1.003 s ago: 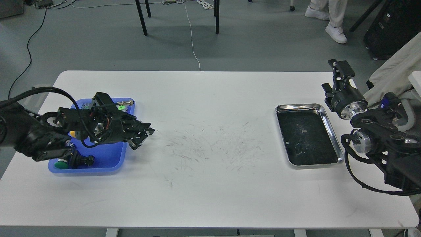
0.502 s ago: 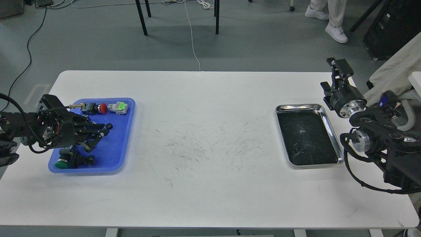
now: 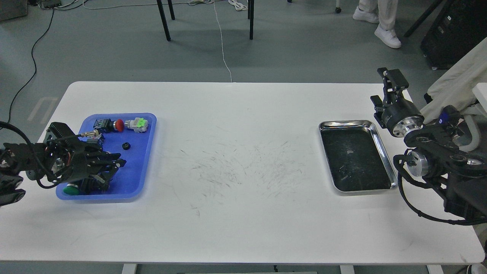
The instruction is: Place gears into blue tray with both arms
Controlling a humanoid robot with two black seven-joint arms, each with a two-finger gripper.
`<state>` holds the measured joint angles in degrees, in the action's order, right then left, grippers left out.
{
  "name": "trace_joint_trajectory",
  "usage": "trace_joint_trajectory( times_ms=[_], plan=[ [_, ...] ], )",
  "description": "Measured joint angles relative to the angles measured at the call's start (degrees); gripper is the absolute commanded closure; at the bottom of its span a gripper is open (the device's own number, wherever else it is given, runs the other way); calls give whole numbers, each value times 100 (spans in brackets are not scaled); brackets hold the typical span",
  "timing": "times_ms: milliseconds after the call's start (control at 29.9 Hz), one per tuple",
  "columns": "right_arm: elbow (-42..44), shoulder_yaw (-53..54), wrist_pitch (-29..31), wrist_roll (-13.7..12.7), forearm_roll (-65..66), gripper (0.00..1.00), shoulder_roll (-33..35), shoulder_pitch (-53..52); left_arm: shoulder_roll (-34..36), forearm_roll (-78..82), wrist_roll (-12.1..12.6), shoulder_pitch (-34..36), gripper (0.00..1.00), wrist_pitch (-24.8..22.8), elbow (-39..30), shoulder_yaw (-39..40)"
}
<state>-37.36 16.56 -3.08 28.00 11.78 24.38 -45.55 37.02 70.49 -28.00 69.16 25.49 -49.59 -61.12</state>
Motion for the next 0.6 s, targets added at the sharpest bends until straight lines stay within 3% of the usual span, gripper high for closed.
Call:
trace_joint_trajectory(
  times_ms=[267,401,602],
  plan=[
    [5,-3,0,0,0,4,-4,-12,9,1,0,-54,76,0,56,5],
    [4,-3,0,0,0,4,-4,-12,38,-10,0,-54,66,0,63,75],
    [1,-2,0,0,0,4,-4,-12,89,-42,0,-66,58,-3,51,321]
  ],
)
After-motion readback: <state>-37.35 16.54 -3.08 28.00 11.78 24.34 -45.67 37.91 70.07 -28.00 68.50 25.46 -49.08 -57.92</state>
